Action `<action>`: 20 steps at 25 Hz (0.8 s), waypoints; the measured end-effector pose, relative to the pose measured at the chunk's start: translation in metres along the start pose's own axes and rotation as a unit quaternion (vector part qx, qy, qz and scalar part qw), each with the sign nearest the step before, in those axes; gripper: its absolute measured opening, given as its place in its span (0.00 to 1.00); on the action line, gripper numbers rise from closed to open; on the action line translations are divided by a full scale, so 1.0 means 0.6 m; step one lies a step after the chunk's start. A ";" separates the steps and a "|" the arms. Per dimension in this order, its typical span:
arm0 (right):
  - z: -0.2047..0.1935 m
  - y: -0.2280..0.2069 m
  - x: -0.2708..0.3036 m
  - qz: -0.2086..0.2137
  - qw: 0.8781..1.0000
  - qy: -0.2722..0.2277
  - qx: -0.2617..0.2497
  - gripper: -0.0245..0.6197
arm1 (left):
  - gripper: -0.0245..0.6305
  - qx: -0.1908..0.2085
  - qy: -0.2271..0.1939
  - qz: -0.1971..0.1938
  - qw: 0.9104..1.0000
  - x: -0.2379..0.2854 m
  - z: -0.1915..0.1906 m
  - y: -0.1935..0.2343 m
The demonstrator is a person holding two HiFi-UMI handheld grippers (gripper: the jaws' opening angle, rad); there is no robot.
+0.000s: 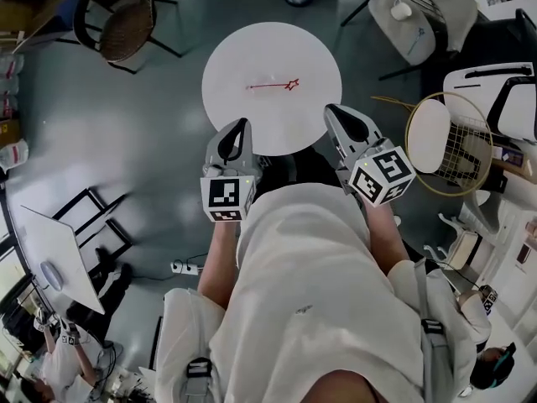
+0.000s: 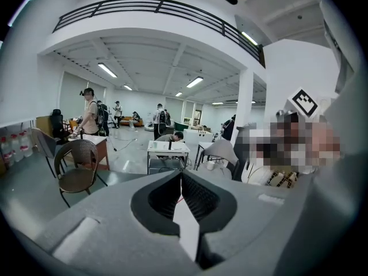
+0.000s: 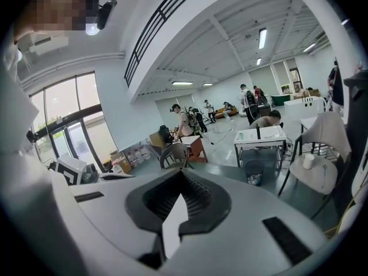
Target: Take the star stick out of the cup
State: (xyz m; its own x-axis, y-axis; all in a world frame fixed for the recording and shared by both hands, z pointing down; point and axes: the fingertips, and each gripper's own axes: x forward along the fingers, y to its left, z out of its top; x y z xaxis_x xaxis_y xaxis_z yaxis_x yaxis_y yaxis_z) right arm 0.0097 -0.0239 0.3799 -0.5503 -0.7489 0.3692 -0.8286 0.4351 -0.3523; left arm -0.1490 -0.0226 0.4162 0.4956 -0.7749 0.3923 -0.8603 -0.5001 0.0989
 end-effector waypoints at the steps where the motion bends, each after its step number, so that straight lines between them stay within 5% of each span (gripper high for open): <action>1: 0.005 -0.007 0.008 0.006 1.000 0.001 -0.001 0.05 | 0.05 -0.001 0.006 0.002 1.000 0.009 0.000 0.000; 20: 0.024 -0.135 0.125 0.126 0.990 0.062 -0.002 0.05 | 0.05 0.038 0.095 0.079 0.992 0.144 -0.029 -0.026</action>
State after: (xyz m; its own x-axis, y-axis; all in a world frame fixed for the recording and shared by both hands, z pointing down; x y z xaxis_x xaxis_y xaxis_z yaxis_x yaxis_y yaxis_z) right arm 0.0370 -0.1223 0.4235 -0.7484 -0.5485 0.3729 -0.6630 0.6033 -0.4432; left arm -0.0946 -0.0750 0.4645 0.3182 -0.7631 0.5625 -0.9100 -0.4122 -0.0445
